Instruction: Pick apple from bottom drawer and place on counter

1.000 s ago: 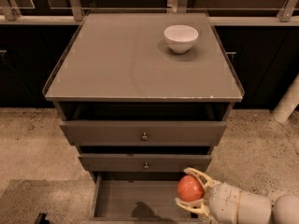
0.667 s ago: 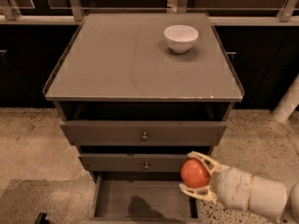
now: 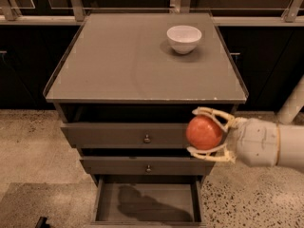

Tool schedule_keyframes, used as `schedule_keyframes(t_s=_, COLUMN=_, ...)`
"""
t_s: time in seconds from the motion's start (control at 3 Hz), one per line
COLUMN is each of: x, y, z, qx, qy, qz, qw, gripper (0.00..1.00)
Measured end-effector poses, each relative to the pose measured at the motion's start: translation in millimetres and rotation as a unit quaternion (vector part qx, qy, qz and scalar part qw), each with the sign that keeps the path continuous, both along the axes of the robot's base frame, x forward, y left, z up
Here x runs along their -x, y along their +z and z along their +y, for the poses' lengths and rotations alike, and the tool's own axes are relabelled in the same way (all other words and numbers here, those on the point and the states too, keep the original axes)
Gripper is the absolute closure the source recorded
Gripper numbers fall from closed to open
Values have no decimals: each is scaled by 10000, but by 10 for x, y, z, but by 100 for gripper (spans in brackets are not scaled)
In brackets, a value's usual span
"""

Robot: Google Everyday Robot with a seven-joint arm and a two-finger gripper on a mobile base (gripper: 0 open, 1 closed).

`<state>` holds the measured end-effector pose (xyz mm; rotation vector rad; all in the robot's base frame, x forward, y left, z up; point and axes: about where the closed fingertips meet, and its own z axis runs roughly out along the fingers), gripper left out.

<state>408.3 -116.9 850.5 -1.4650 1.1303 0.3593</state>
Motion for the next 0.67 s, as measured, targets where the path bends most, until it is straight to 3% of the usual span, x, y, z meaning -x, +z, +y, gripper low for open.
schedule_keyframes(t_s=0.33, x=-233, y=445, z=95, qx=-127, qy=427, qz=-257, qw=9987, gripper=100)
schedule_keyframes(t_s=0.67, x=-273, y=524, z=104, qx=-141, qy=445, qz=-329, qw=9984, gripper=100)
